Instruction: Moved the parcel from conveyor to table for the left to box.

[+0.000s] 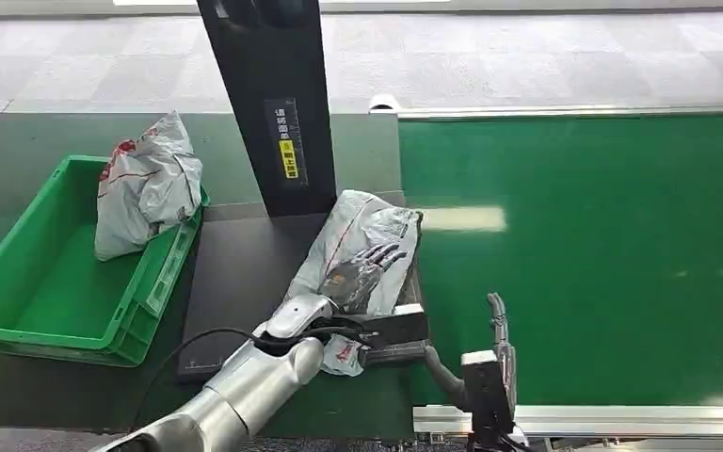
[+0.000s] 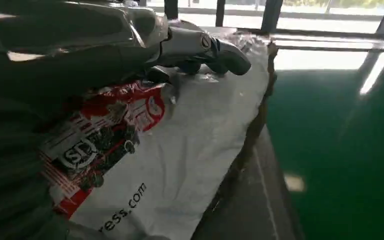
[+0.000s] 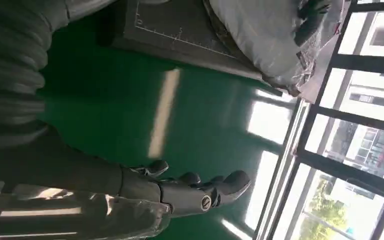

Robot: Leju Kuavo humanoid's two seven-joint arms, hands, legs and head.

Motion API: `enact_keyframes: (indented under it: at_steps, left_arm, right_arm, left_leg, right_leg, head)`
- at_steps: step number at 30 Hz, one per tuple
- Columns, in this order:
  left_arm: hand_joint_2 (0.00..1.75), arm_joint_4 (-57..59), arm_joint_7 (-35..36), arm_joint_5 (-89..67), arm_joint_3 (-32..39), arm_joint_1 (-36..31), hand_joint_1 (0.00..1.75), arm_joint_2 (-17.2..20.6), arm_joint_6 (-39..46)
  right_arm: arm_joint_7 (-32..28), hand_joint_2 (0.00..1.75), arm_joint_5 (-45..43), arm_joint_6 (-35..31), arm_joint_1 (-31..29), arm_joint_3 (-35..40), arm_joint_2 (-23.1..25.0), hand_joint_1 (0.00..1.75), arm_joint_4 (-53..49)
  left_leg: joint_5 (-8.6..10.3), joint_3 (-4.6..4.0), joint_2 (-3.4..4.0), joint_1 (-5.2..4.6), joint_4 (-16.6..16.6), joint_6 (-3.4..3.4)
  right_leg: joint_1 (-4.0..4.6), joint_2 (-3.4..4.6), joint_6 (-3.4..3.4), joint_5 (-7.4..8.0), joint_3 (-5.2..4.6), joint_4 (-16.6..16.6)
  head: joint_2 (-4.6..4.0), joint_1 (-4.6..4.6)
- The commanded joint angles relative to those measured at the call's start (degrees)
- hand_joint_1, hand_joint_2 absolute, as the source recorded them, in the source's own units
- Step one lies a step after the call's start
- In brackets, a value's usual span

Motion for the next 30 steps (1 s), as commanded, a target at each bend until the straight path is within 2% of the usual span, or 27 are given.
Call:
enact_keyframes:
  at_steps: [1, 6, 7, 15, 21, 23, 24, 26, 27, 30]
  left_arm:
    - [1.75, 11.62, 4.58, -0.70, 1.81, -6.42, 0.00, 2.99, -8.22]
    - [1.75, 11.75, 5.14, -0.80, 2.43, -6.82, 0.00, 3.50, -9.09]
    - [1.75, 10.40, 4.33, 0.13, 5.27, -6.88, 1.75, 4.95, -8.77]
    - [1.75, 7.51, 1.82, 1.47, 9.14, -5.89, 1.75, 4.19, -5.45]
    - [1.75, 1.95, -0.53, 7.66, 16.06, -4.48, 1.75, 4.52, -1.08]
    - [1.75, -6.44, -5.33, 13.32, 20.11, -1.96, 1.75, 4.66, 1.52]
    - [1.75, -11.52, -3.72, 13.88, 19.56, -0.54, 1.75, 5.40, -0.59]
    - [1.75, -21.93, -6.68, 19.70, 21.12, 2.78, 1.75, 5.84, 0.41]
    - [1.75, -26.89, -5.88, 21.32, 20.67, 4.11, 1.75, 6.72, -0.28]
    - [1.75, -41.80, -7.89, 27.33, 20.32, 7.99, 1.75, 9.18, 3.10]
  right_arm:
    - [0.76, 1.75, 0.71, 1.64, -3.10, 0.42, -1.53, 0.00, 3.95]
    - [1.02, 1.75, 0.80, 1.87, -3.46, 0.28, -1.42, 0.00, 4.11]
    - [1.81, 1.75, 1.36, 2.61, -3.25, 0.33, -1.54, 0.00, 3.12]
    - [2.28, 1.75, 1.40, 2.42, -2.77, 1.12, -1.82, 0.00, 2.71]
    - [2.99, 1.75, 0.54, 1.71, -1.72, 0.58, -1.74, 0.00, 1.49]
    - [3.24, 1.75, 0.25, 1.03, -0.95, 0.49, -1.84, 0.00, 1.02]
    - [3.33, 1.75, 0.13, 0.77, -0.61, 0.60, -1.92, 0.00, 0.71]
    - [3.01, 1.75, -0.37, -0.11, -0.08, 0.77, -2.01, 0.00, 0.57]
    - [2.76, 1.75, -0.72, -0.59, 0.15, 0.91, -2.09, 0.00, 0.60]
    - [1.88, 1.75, -2.05, -2.23, 0.79, 1.32, -2.35, 0.00, 0.92]
  left_leg:
    - [0.00, 0.06, 0.14, 0.04, -0.03, 0.02]
    - [0.02, 0.09, 0.20, 0.05, -0.07, 0.03]
    - [0.03, 0.14, 0.22, 0.02, -0.06, 0.01]
    - [0.03, 0.35, 0.15, 0.03, -0.06, 0.03]
    - [0.02, 0.30, 0.11, 0.02, -0.03, 0.02]
    - [0.04, 0.25, 0.14, 0.03, -0.05, 0.02]
    - [0.03, 0.22, 0.10, 0.02, -0.03, 0.02]
    - [0.02, 0.16, 0.07, 0.03, 0.00, 0.01]
    - [0.01, 0.14, 0.08, 0.02, 0.00, 0.01]
    - [-0.01, 0.09, 0.16, 0.04, 0.02, 0.02]
  right_leg:
    - [0.05, 0.05, -0.06, 0.05, 0.05, -0.06]
    - [0.08, 0.06, -0.09, 0.09, 0.08, -0.11]
    - [0.04, 0.13, -0.07, 0.09, 0.13, -0.05]
    - [0.06, 0.04, -0.06, 0.07, 0.33, -0.07]
    - [0.05, 0.02, -0.06, 0.05, 0.30, -0.03]
    - [0.06, 0.01, -0.09, 0.07, 0.25, -0.04]
    - [0.05, -0.01, -0.07, 0.05, 0.21, -0.01]
    - [0.06, -0.04, -0.08, 0.03, 0.16, 0.00]
    - [0.05, -0.01, -0.06, 0.02, 0.14, 0.01]
    - [0.06, 0.06, -0.07, 0.03, 0.07, 0.02]
  head:
    - [0.00, 0.00]
    - [0.00, -0.02]
    - [0.00, 0.00]
    - [0.00, 0.00]
    - [0.00, 0.00]
    - [0.00, 0.00]
    - [0.00, -0.02]
    - [0.00, 0.00]
    - [0.00, 0.00]
    - [0.00, 0.00]
